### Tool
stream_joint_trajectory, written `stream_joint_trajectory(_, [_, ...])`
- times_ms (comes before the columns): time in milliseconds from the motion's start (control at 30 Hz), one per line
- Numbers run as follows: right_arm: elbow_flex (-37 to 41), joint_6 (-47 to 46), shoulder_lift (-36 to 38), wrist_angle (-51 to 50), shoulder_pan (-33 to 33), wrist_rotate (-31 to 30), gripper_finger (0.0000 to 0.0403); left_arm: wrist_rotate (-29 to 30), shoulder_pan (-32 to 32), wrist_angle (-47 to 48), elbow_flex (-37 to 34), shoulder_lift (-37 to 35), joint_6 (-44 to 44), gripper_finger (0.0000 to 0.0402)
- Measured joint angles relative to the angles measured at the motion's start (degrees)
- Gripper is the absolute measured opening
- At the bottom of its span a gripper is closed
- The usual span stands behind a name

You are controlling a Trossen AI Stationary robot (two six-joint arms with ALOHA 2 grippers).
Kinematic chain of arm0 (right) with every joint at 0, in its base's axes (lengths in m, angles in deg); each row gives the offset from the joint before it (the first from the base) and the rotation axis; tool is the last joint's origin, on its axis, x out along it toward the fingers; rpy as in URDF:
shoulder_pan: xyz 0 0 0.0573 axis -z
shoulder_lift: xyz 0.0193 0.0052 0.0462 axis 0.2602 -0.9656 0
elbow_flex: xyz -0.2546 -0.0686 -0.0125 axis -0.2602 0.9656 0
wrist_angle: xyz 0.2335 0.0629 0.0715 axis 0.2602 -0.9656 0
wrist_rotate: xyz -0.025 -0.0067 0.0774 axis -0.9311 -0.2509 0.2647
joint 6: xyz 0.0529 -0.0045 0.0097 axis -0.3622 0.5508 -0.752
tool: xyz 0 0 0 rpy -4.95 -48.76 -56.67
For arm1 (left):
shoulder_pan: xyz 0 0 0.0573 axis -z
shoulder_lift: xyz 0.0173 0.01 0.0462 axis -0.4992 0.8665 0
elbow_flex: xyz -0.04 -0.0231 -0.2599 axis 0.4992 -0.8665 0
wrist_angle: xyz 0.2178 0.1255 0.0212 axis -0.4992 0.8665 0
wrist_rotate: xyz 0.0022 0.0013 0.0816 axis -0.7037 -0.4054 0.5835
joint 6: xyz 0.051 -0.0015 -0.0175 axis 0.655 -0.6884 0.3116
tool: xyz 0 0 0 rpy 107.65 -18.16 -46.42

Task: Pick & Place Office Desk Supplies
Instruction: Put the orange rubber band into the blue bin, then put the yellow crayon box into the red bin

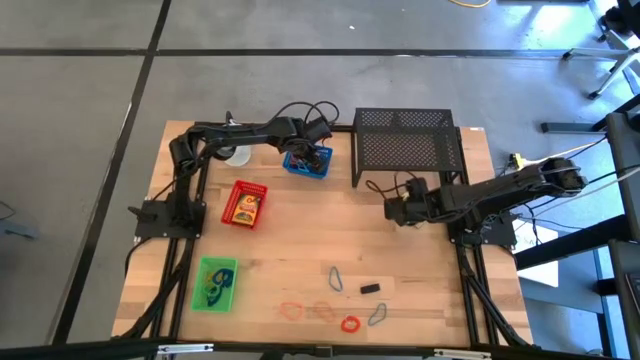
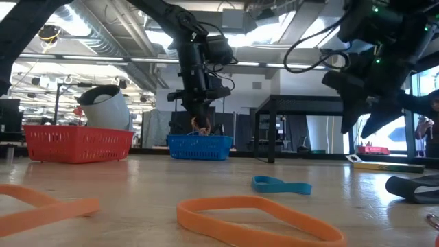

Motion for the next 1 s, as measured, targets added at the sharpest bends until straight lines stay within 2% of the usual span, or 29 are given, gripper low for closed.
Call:
stream_joint_trajectory(233, [2.81, -7.84, -0.09, 1.80, -0.02, -1.60, 0.0207, -1.07, 0.00, 0.02, 0.00, 0.00, -0.09, 0.0072])
stream_joint_trajectory(367, [4.11, -8.39, -0.28, 4.67, -0.02, -1.82, 0.0207, -1.24, -0.02, 0.04, 0.00, 0.00, -0.20, 0.0104])
stream_joint_trajectory(500, [4.24, -9.35, -1.59, 6.65, -0.02, -4.65, 0.0207, -2.16, -0.02, 0.05, 0.00, -0.50, -0.22, 0.0123])
stream_joint_trajectory(700, [4.24, -13.01, -5.89, 9.74, -0.02, -7.90, 0.0207, -4.93, -0.02, 0.05, 0.00, -3.68, -0.26, 0.0125])
stream_joint_trajectory(1000, [4.24, -15.68, -13.31, 9.98, 0.00, -7.21, 0.0207, -5.13, 0.30, -0.05, 0.00, -10.01, -0.87, 0.0112])
